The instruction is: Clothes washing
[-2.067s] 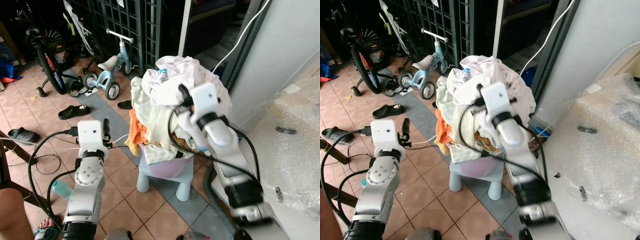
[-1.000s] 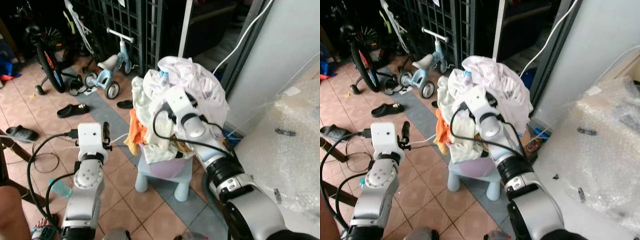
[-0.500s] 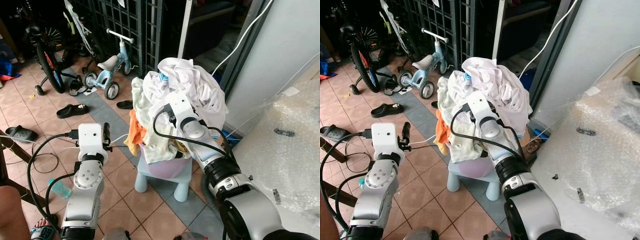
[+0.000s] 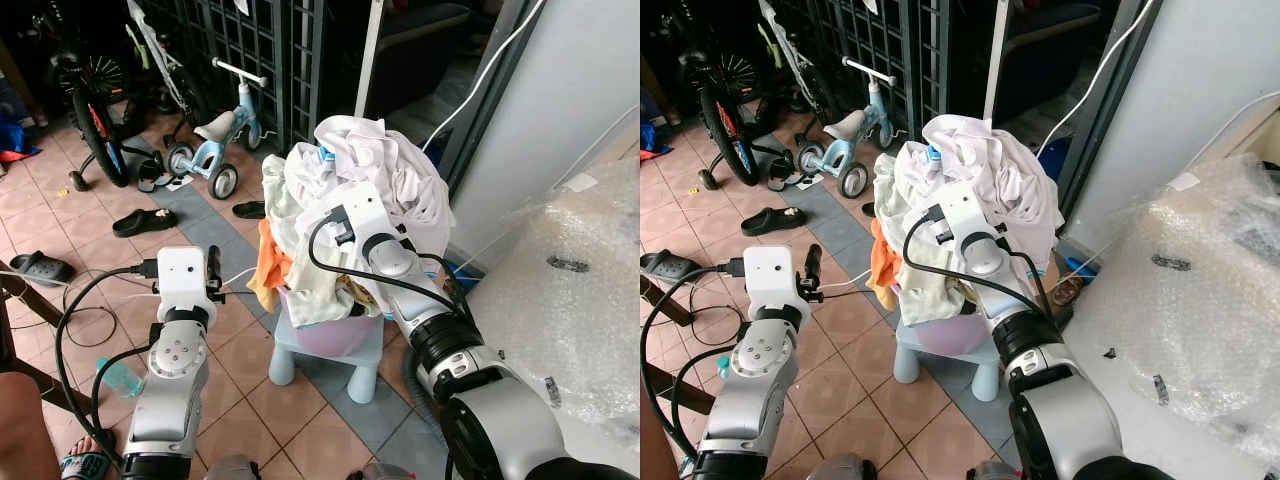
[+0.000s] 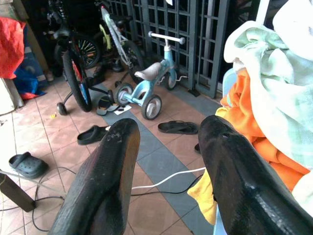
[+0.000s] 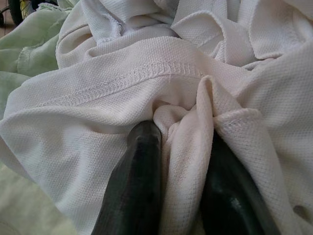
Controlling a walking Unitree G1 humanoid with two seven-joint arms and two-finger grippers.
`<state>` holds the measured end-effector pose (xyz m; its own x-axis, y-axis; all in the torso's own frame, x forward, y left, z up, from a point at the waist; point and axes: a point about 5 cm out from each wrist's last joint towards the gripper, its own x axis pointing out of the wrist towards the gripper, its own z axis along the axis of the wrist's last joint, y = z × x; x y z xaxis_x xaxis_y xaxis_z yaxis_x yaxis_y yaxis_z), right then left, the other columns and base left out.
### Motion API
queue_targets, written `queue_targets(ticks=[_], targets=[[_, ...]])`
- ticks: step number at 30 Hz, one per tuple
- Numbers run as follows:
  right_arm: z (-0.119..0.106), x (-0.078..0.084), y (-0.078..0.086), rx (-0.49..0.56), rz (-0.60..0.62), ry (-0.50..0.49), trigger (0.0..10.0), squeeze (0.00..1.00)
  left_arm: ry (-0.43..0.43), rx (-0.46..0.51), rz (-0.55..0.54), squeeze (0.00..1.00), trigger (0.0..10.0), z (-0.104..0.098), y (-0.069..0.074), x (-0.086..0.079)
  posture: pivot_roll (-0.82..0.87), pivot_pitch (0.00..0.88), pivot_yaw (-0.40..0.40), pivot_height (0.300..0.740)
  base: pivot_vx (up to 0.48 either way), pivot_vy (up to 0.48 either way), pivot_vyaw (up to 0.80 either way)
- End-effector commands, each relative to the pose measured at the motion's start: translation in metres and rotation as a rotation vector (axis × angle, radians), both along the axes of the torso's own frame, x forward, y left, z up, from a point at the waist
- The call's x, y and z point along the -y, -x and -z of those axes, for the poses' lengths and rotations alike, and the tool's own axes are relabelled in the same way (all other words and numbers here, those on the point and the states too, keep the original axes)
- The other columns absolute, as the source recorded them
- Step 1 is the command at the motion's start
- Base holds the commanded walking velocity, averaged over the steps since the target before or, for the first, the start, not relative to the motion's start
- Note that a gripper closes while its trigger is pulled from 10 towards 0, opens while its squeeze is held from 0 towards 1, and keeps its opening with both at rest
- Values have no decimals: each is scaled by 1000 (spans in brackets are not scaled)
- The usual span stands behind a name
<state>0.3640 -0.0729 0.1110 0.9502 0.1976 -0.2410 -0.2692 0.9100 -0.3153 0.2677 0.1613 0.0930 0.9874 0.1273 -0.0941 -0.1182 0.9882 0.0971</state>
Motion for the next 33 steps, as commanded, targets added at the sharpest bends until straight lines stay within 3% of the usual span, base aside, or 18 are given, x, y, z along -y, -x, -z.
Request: queue_targets(ticks=[1,4,6,8,13,18,21,22,25,27,29,33], targets=[[10,5,2,-51,19,-2,0,0,27,-6,27,0,10000,-1,0,2,-6,0,-40,740,0,0,0],[10,5,2,-52,19,-5,0,0,95,-27,119,0,10000,0,2,10,-7,0,-37,740,0,0,0],[12,6,3,-54,18,-10,0,0,149,-48,269,0,10000,1,7,26,-7,0,-38,740,0,0,0],[12,6,3,-55,17,-27,0,0,144,-60,322,0,10000,2,9,30,-6,0,-37,740,0,0,0],[1,4,1,-4,-5,-137,0,0,163,-137,406,0,10000,10,14,34,-5,0,-34,740,0,0,0],[-12,1,0,55,-42,-207,0,0,150,-153,432,0,10000,11,15,32,1,0,-29,740,0,0,0],[-37,-1,1,156,-104,-320,0,0,122,-148,435,0,10000,10,13,30,-4,0,-20,740,0,0,0],[-37,-1,1,156,-104,-320,0,0,122,-148,435,0,10000,10,13,30,-4,0,-20,740,0,0,0],[-78,2,6,330,-184,-389,0,0,111,-149,432,0,10000,10,10,30,-16,0,-8,740,0,0,0],[-88,5,7,368,-191,-408,0,0,109,-150,435,0,10000,10,9,30,-16,0,-8,740,0,0,0],[-120,26,11,500,-159,-471,0,0,100,-138,440,0,10000,7,6,32,-25,0,3,740,0,0,0],[-146,55,22,657,-79,-465,0,0,57,-112,391,0,10000,3,-2,28,-36,0,17,740,0,0,0]])
